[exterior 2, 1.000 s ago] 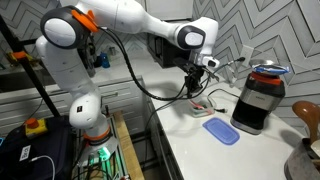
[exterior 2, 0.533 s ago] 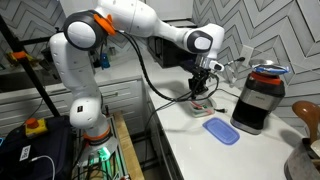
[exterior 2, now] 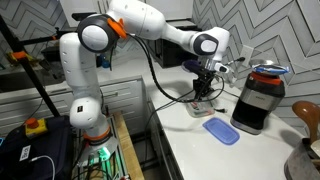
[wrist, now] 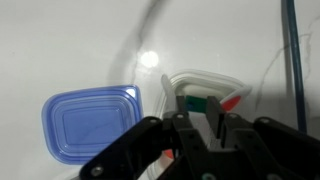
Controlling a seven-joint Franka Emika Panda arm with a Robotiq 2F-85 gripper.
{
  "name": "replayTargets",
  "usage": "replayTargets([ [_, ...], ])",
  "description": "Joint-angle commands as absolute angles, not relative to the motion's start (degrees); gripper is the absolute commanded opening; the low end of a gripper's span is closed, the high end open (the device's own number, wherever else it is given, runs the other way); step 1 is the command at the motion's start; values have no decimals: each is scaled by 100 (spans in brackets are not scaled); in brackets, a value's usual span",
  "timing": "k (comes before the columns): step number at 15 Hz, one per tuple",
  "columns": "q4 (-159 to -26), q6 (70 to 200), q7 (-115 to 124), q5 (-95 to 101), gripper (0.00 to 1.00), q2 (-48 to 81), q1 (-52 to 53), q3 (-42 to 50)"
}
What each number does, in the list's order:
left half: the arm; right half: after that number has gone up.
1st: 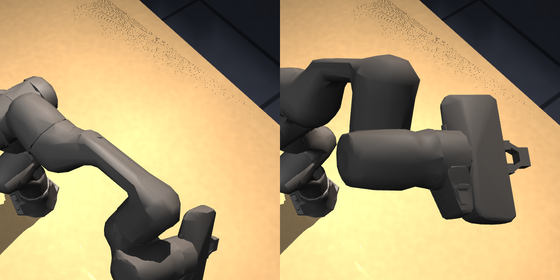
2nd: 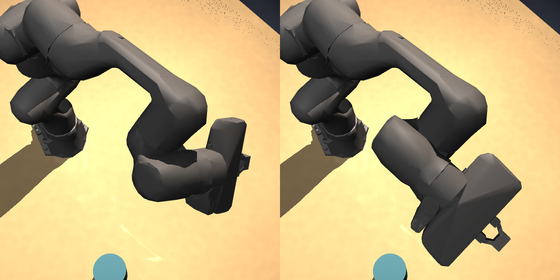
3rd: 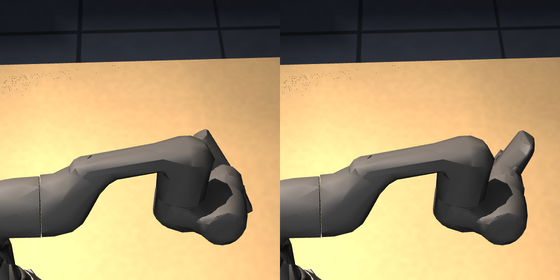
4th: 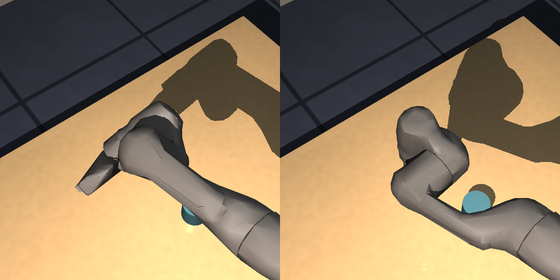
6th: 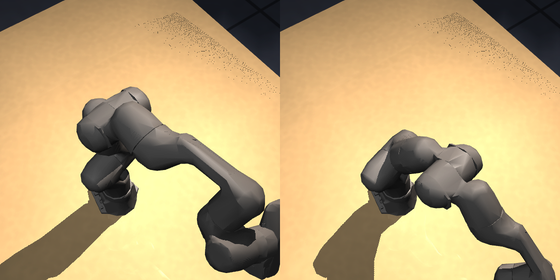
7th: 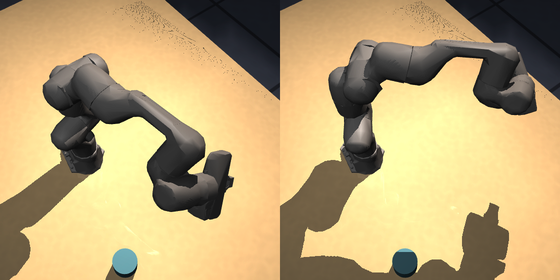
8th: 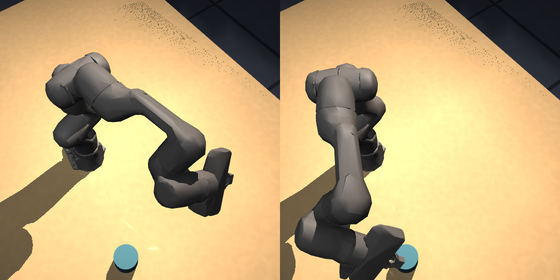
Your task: Place the clear scoop in the lunchbox
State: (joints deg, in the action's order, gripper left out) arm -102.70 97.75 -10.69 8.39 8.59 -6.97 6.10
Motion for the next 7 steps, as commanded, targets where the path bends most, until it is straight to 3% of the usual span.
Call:
replayTargets([
  [1,-10353,9824,-998,886,61,608,-721,636],
  [6,-11213,10626,-1780,1057,98,-500,-680,602],
  [7,-10535,10246,-1468,881,80,106,-687,631],
])
